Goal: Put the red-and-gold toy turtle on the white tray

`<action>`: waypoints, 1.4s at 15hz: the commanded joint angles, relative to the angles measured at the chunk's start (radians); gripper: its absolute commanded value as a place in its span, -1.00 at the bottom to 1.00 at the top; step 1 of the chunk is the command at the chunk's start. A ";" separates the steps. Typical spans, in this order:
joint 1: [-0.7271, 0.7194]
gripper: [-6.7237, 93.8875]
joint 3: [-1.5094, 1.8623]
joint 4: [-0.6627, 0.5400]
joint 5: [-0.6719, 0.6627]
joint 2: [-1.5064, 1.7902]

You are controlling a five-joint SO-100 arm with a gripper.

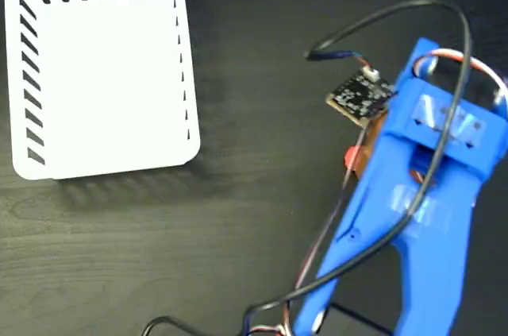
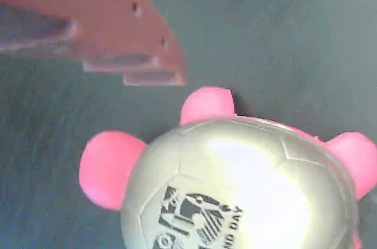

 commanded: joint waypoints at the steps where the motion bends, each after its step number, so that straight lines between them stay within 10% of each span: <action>1: 0.005 0.48 0.029 -0.037 0.041 0.029; 21: 0.012 0.47 0.249 -0.345 0.124 -0.048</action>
